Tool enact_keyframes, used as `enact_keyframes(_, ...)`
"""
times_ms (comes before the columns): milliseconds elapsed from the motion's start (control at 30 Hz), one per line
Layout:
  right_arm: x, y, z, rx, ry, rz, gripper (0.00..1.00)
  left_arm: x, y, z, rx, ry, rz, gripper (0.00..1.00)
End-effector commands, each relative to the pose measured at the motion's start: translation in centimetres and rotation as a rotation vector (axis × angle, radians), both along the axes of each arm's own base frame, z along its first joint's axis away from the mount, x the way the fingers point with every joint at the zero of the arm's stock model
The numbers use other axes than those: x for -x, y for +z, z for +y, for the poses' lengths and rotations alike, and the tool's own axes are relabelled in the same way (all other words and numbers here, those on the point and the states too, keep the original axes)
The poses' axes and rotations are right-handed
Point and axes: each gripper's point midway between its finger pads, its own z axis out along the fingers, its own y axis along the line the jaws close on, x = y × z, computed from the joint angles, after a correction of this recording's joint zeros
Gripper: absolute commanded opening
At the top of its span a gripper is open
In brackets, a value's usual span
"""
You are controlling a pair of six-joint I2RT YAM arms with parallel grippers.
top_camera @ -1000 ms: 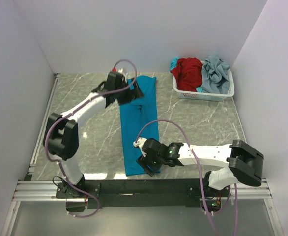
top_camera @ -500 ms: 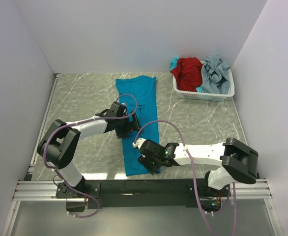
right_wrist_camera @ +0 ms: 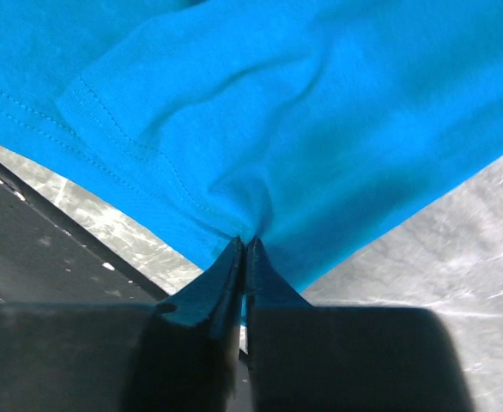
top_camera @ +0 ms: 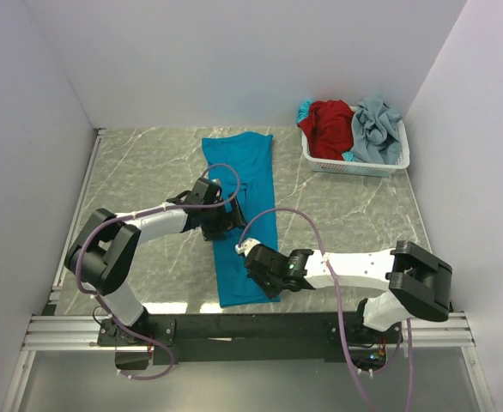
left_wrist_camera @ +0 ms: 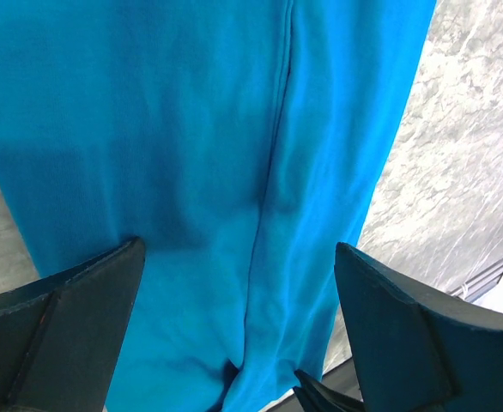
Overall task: Fold and stack the t-shirts
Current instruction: Fold the tshirt
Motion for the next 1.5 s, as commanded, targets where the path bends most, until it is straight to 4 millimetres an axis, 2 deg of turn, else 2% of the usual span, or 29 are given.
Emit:
enact_keyframes(0,0.2,0.8,-0.2,-0.024,-0.036,-0.008,0.03,-0.3,-1.4,1.1,-0.074,0.022,0.008,0.99)
enact_keyframes(33,0.2,1.0,-0.2,-0.035,-0.041,-0.008,0.0,-0.3,-1.4,1.1,-0.076,0.019,0.008,0.99)
enact_keyframes(333,1.5,1.4,-1.6,-0.065,-0.09,0.036,0.0,-0.4,-2.0,1.5,-0.111,0.01,0.013,0.99)
enact_keyframes(500,2.2,0.7,-2.9,-0.051,-0.118,0.061,0.0,-0.3,-2.2,1.6,-0.126,0.001,0.021,0.99)
enact_keyframes(767,2.5,0.6,-3.5,-0.072,-0.162,0.064,0.0,0.2,-2.6,1.7,-0.131,-0.03,0.031,0.99)
enact_keyframes(867,2.6,0.5,-3.3,-0.083,-0.165,0.073,0.0,0.5,-2.4,1.1,-0.099,-0.055,0.027,1.0)
enact_keyframes(1100,2.7,0.4,-3.7,-0.088,-0.184,0.07,0.0,0.1,-1.3,1.3,-0.109,-0.073,-0.013,0.99)
enact_keyframes(1200,2.2,1.5,-2.7,-0.142,-0.182,0.055,0.15,-0.1,0.4,0.4,-0.07,-0.108,-0.048,0.99)
enact_keyframes(1233,2.2,1.9,-2.4,-0.157,-0.18,0.053,0.3,0.2,0.9,0.2,-0.066,-0.122,-0.048,0.99)
enact_keyframes(1267,2.0,2.5,-2.0,-0.175,-0.178,0.046,0.39,-0.1,2.3,-0.1,-0.055,-0.135,-0.079,0.99)
enact_keyframes(1300,1.5,3.9,-1.6,-0.212,-0.198,0.02,0.57,0.3,4.0,-0.1,-0.058,-0.143,-0.1,0.99)
enact_keyframes(1367,1.2,4.6,-1.6,-0.232,-0.209,0.005,0.62,0.6,4.4,-0.1,-0.055,-0.144,-0.105,1.0)
enact_keyframes(1400,0.8,5.1,-1.8,-0.235,-0.241,-0.01,0.65,1.2,5.3,0.3,-0.052,-0.14,-0.109,1.0)
enact_keyframes(1467,0.5,5.8,-1.9,-0.251,-0.269,-0.025,0.7,2.0,5.9,0.8,-0.058,-0.124,-0.104,0.99)
